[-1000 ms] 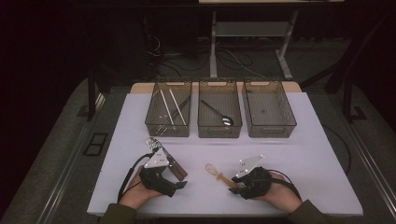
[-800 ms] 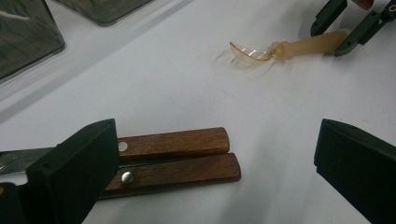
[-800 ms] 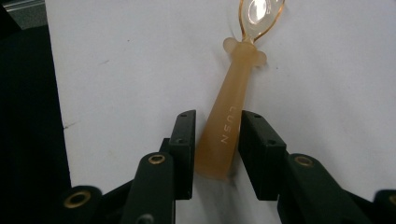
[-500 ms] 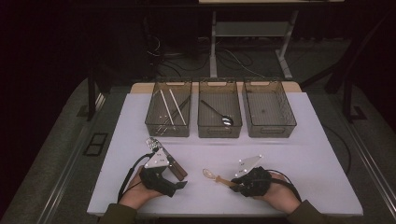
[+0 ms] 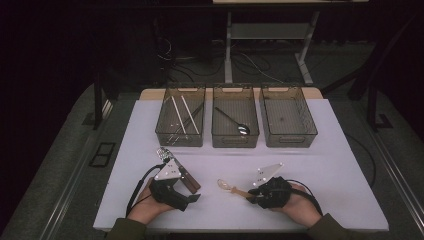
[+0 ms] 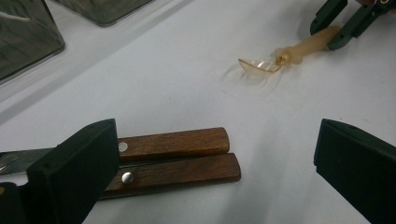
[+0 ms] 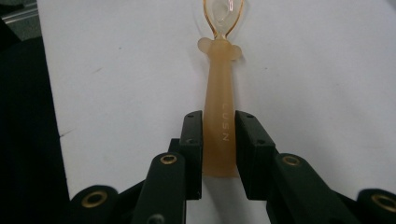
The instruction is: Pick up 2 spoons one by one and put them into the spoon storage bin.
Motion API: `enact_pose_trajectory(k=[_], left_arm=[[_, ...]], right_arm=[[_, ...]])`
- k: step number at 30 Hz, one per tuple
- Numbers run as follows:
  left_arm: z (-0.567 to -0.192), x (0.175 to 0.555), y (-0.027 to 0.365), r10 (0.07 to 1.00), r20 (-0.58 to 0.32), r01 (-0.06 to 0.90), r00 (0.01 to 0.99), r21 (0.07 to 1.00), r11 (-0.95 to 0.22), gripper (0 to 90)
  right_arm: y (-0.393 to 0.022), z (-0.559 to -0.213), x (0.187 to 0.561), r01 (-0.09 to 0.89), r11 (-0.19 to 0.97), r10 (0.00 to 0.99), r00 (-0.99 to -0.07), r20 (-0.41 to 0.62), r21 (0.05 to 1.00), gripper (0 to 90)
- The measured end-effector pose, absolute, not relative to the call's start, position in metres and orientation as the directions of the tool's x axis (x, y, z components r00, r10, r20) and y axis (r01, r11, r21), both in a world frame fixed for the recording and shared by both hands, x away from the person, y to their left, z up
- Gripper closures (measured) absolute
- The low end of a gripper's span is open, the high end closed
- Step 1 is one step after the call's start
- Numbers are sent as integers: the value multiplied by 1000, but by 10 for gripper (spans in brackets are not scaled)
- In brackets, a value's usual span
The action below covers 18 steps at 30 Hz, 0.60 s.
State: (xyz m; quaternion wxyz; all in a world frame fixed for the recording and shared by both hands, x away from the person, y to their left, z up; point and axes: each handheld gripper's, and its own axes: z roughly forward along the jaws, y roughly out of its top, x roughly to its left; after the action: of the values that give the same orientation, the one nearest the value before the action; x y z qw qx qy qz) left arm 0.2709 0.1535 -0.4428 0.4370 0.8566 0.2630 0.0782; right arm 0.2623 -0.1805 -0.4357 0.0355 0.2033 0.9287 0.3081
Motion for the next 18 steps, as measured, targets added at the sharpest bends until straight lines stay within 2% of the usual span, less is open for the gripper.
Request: enact_pose_trajectory(k=[18], left_arm=[[-443,271,153,518,-95,382,850,788,-483,0]], right_arm=[[-188,-421,275,388,655,445,-892,84,649,737]])
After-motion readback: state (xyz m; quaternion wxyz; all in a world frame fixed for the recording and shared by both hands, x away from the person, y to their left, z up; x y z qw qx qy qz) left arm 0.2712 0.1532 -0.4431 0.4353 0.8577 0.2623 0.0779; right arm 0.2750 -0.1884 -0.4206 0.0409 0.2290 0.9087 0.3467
